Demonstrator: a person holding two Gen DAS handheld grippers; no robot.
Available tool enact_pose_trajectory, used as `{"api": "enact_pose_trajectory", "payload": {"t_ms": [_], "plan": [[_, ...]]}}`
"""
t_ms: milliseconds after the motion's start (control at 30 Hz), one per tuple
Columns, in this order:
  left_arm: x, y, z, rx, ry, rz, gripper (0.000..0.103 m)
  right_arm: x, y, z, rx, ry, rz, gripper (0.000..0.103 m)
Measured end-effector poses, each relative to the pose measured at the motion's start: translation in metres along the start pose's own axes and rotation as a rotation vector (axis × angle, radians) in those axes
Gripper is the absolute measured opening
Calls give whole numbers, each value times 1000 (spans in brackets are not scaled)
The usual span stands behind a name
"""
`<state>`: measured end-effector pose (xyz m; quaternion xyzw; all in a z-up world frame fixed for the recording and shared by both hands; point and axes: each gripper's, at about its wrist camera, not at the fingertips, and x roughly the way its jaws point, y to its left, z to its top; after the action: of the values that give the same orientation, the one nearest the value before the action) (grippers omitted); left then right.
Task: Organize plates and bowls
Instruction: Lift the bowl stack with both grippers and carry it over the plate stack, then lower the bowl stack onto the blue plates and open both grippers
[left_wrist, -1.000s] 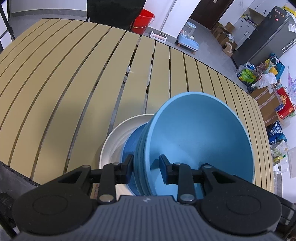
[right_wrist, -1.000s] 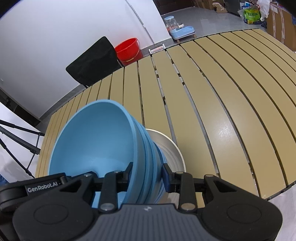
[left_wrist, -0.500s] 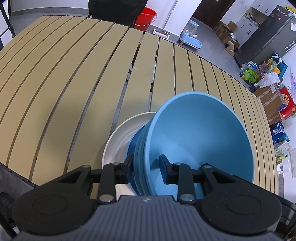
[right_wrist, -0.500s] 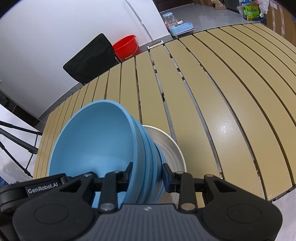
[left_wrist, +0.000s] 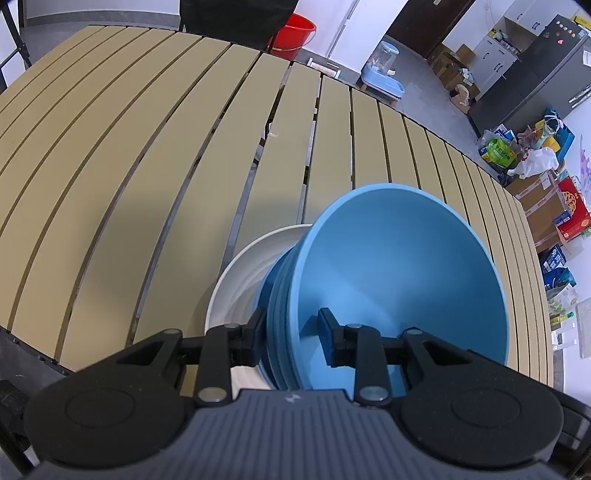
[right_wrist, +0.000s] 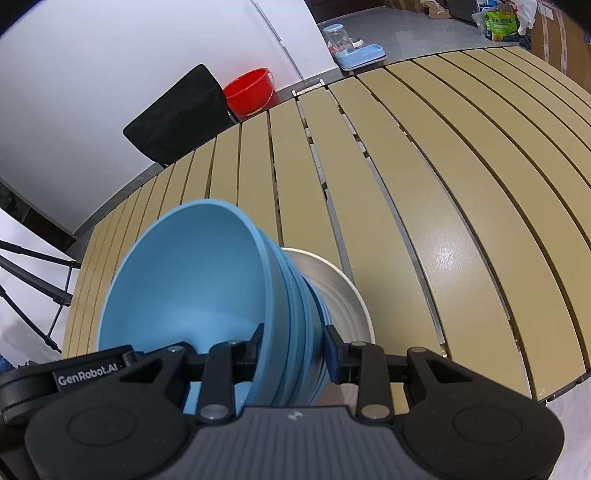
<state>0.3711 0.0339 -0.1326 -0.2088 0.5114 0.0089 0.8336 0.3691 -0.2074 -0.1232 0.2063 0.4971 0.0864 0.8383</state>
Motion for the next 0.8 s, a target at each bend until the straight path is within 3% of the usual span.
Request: {"api": "enact_pose_trajectory", "payload": {"t_ms": [800], "plan": [[-6,14,4,-35,-18,-17,34,2,4,5,15,0,-12,31]]}}
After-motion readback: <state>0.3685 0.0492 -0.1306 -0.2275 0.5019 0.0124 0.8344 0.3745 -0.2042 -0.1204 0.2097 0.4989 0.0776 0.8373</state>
